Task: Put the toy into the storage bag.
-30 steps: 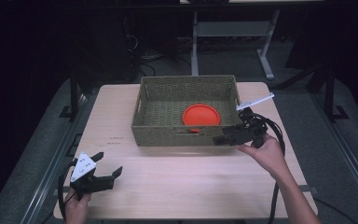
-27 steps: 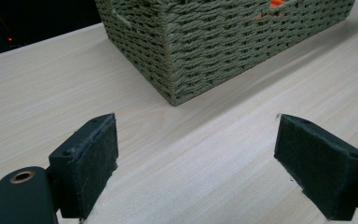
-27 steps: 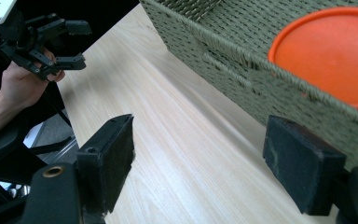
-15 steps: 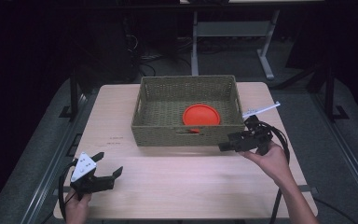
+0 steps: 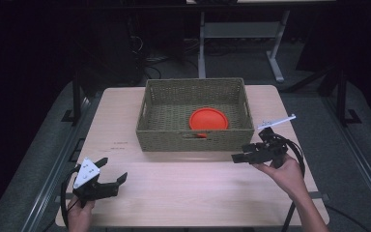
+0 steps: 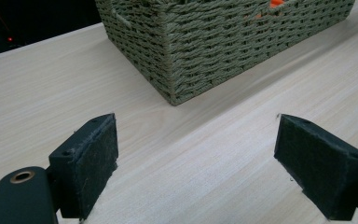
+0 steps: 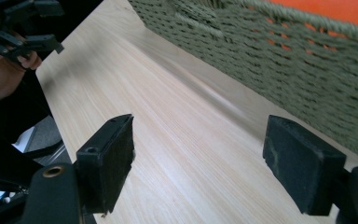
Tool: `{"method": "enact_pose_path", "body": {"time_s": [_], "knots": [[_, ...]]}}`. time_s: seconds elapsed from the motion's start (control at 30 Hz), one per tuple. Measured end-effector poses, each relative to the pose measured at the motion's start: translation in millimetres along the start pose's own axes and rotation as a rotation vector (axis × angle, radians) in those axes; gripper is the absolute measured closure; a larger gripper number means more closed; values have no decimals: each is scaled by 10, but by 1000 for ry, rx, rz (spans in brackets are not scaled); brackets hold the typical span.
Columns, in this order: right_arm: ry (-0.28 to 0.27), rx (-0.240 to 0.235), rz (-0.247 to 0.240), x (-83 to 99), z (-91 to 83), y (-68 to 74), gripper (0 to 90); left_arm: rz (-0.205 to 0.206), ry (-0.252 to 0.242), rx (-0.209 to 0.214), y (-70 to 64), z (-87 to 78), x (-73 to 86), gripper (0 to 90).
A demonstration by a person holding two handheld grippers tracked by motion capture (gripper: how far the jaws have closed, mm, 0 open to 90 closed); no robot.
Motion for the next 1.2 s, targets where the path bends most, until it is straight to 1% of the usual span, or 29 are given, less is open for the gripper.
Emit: {"method": "enact_pose_path", "body": {"time_s": [0.1,0.23,0.33,0.5,0.57,0.6,0.7,0.73,0.9,0.97,1.0,1.1,1.2], "knots": [[-5,-7,8,43,-2,-13,239,-2,0,-2,7,-4,0,129],[-8,3,10,103,4,-46,239,1,1,-2,-1,-1,1,129],[-7,1,25,153,5,-68,239,6,2,1,-6,1,0,129],[-11,11,42,252,-10,-139,239,-4,1,-1,-7,-2,1,128],[-17,14,57,299,-21,-158,239,-4,0,-1,-8,-3,1,129],[-14,23,57,315,-21,-162,239,0,2,-1,-6,-3,1,128],[-9,30,48,370,-14,-151,239,6,2,0,-10,-1,-2,129],[-3,34,54,392,-12,-154,239,6,0,0,-13,-1,-2,129],[-20,27,76,523,2,-197,239,5,-2,-1,-12,-6,-1,129],[-21,36,84,588,13,-220,238,2,-4,-1,-14,-9,-2,129],[-30,29,88,613,19,-223,238,3,-5,-1,-13,-9,-3,129],[-48,42,88,690,30,-215,235,3,-3,-2,-20,-10,-4,129],[-110,63,54,773,20,-161,232,10,-2,-3,-22,-7,-6,129]]}}
Point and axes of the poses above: each handheld gripper's, and its own axes: z roughly forward along the jaws, x roughly out of its underside, y roughly to its left, the point moved 9 cm from there along z, roughly forward along the jaws, and after that the axes turned 3 degrees about -x, right-handed, at the moved point
